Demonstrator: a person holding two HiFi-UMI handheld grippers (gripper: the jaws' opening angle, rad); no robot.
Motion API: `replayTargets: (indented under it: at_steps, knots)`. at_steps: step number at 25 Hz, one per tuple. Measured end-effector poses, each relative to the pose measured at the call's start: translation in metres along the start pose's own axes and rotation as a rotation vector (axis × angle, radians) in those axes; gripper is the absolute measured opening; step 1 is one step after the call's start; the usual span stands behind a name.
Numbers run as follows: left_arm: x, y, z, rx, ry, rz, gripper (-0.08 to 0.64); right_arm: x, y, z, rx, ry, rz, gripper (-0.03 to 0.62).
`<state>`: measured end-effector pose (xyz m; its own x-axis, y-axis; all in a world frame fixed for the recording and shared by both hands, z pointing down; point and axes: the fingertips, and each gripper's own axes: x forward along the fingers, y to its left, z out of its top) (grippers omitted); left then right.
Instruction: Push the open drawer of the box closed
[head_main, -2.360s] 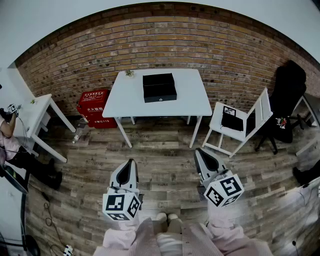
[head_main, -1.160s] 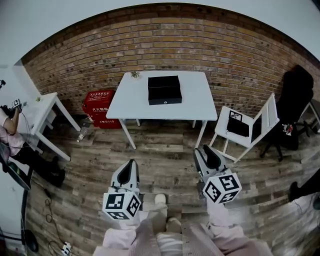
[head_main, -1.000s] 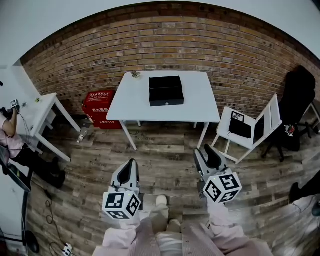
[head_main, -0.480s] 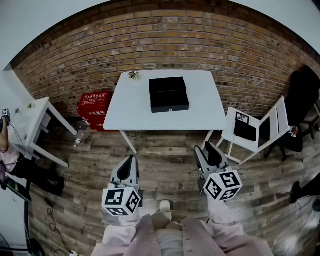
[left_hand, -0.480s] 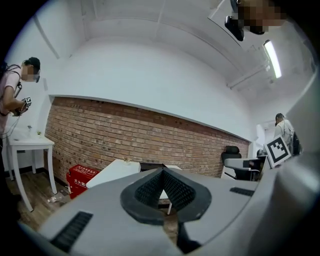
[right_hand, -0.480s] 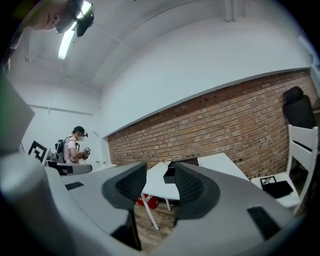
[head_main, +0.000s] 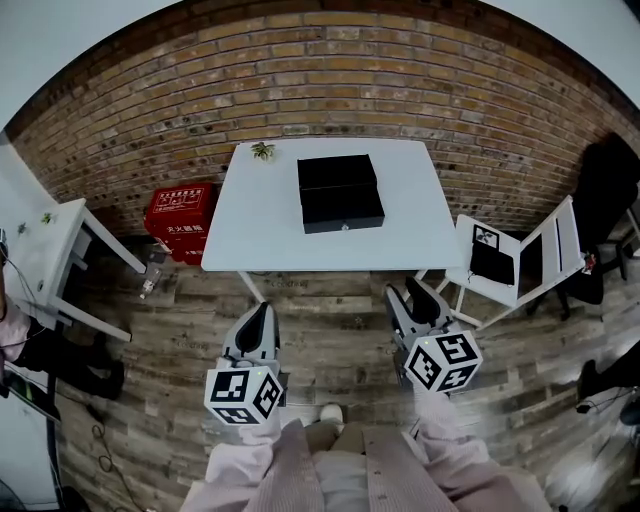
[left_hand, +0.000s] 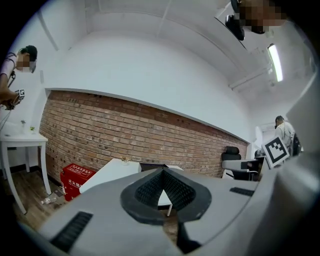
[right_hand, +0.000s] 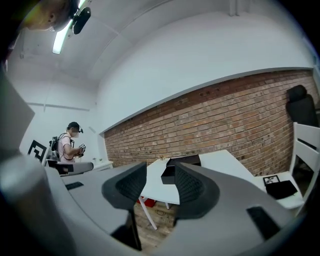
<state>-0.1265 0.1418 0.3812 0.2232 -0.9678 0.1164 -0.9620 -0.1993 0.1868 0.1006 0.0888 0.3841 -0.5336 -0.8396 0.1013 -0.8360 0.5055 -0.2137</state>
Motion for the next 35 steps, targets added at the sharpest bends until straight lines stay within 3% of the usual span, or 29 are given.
replayTargets:
  at_steps: [16, 35]
  knots:
    - [0.058, 0.019, -0.018, -0.022, 0.070, -0.025, -0.005, 0.058, -0.024, -0.019, 0.020, 0.067, -0.019, 0.160]
    - [0.192, 0.058, -0.051, -0.101, 0.216, 0.021, -0.005, 0.195, -0.078, -0.069, 0.117, 0.261, 0.024, 0.160]
